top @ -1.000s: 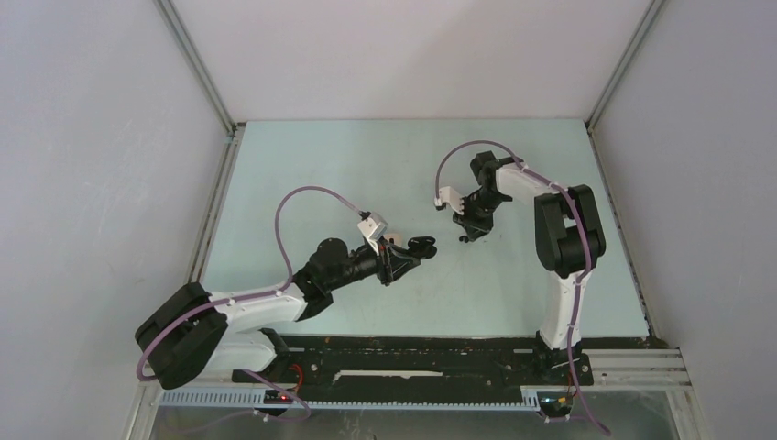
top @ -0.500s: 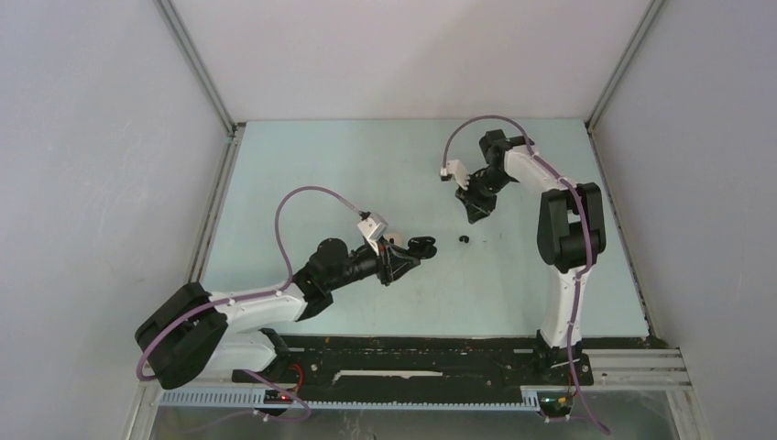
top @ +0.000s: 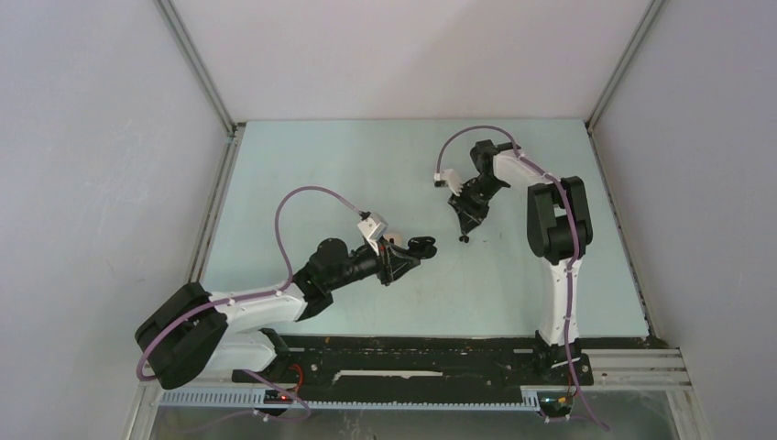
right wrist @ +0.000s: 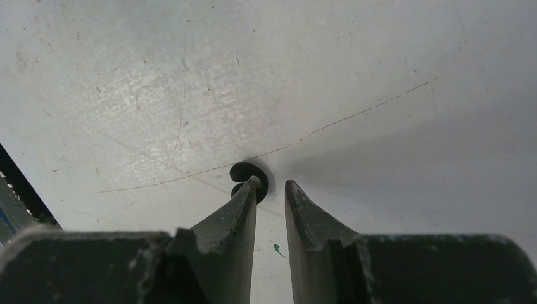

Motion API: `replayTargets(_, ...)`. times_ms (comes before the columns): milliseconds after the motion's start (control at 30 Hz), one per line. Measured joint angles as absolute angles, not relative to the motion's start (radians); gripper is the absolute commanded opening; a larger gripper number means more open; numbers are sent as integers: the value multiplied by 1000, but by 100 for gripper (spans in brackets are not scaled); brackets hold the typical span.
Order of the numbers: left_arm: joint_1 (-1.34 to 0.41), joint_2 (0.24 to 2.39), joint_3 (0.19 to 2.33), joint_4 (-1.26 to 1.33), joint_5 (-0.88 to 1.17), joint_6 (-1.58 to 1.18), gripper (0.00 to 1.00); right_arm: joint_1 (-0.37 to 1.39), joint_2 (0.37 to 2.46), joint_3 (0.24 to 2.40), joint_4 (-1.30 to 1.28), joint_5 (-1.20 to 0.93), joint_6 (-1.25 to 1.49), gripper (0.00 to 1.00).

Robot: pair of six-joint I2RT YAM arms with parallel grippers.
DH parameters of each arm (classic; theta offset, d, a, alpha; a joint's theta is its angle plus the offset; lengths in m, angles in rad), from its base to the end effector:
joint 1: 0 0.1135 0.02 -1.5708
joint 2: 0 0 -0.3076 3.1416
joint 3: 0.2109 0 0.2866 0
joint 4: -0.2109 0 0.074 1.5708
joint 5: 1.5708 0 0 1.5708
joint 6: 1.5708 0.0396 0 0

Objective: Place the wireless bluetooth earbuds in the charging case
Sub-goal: Pick up the earbud from the center of the board.

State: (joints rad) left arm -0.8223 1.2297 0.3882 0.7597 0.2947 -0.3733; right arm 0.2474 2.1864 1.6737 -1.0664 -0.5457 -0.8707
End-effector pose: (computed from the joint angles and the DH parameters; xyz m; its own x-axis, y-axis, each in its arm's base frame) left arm 0.1686 -0.1984 0.2252 -0.3793 -0.1044 -0.9194 0.8160 0.4307 -0.3856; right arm 0.4510 0.1351 0.1716 -0.4678 -0.7924 -0.3916 -0.8736 0.3474 0.3407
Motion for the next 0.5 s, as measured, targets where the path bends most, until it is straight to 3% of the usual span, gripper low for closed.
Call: replayTargets(500,-822,1230,388,760,295,-373,0,258,2193,1674,-1106,-545,-863,29)
